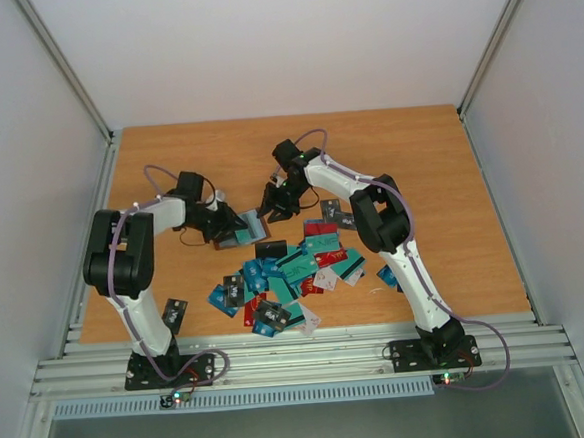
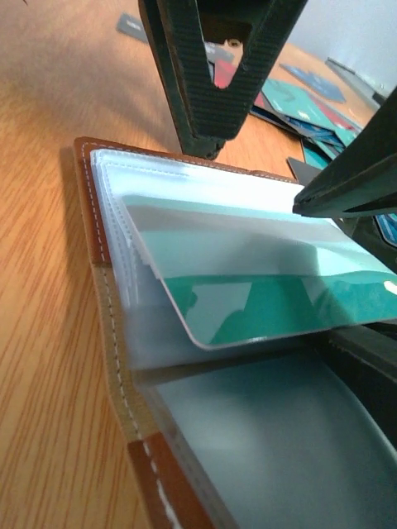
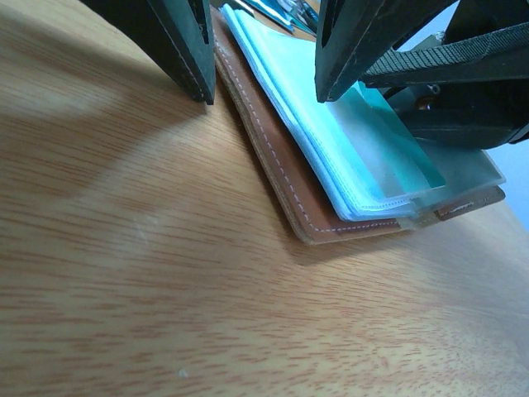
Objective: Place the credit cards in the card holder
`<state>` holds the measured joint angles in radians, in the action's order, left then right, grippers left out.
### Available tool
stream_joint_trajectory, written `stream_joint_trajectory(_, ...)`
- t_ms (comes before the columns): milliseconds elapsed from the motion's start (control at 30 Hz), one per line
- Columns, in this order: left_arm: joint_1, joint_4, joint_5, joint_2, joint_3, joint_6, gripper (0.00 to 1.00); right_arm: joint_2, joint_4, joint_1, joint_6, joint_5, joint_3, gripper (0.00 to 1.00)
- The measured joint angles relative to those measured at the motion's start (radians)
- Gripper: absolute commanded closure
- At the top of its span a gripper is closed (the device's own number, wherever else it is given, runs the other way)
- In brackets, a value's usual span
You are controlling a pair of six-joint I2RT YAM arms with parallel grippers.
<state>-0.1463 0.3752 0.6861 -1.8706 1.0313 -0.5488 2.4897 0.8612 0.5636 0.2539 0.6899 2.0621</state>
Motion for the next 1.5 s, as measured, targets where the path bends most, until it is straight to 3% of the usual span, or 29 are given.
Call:
stream_joint_trajectory(267,-0.031,0.158,-0.105,0.000,0.082,0.009,0.50,-0.012,-0.023,0.001,0.000,-0.001,-0.023,0.65)
stream_joint_trajectory(567,-0.052,0.318,-0.224,0.000,0.163,0.026,0.45,-0.013,-0.025,0.001,0.005,-0.002,-0.025,0.65)
stream_joint_trajectory(1500,-0.135,0.514,-0.317,-0.172,0.420,0.022,0.46,-0.013,-0.043,0.028,0.026,0.003,-0.030,0.65)
